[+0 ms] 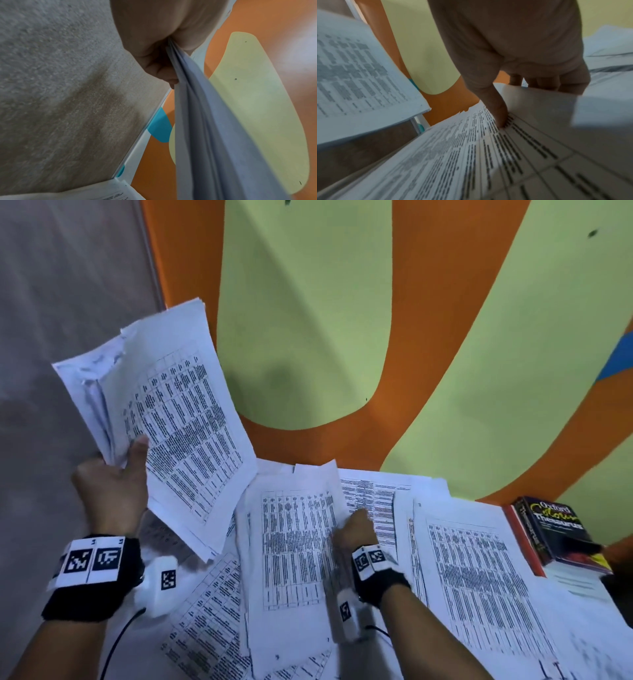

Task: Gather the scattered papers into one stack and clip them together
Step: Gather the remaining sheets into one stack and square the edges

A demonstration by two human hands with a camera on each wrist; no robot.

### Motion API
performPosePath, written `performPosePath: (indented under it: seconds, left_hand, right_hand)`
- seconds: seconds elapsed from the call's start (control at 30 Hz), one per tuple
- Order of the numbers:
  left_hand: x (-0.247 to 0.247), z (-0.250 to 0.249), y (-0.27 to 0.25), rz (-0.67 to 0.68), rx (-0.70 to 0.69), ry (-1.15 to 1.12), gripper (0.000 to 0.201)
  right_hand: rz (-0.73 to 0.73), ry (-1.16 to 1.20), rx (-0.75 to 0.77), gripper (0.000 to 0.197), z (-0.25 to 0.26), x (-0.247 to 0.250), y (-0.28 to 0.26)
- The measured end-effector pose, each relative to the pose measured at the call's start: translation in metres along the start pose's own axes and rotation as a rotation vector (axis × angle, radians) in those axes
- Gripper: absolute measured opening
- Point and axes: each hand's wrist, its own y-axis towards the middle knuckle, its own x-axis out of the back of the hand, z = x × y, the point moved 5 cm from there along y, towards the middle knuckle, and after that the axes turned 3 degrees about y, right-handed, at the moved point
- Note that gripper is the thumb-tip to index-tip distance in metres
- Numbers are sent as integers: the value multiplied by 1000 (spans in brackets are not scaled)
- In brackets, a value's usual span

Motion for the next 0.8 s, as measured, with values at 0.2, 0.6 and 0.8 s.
performPosePath:
  seconds: [0.2, 0.6, 0.8]
  left_hand:
    - [-18, 3, -1, 43, -24, -20, 40]
    - [-44, 174, 65, 75, 214, -101, 99]
    - [-68, 32, 4, 143, 81, -112, 62]
  right_hand:
    - [-84, -215, -72, 71, 13, -20, -21]
    - [-241, 226, 162, 10, -18, 73, -41]
    - [-425, 373, -175, 25, -142, 195, -15]
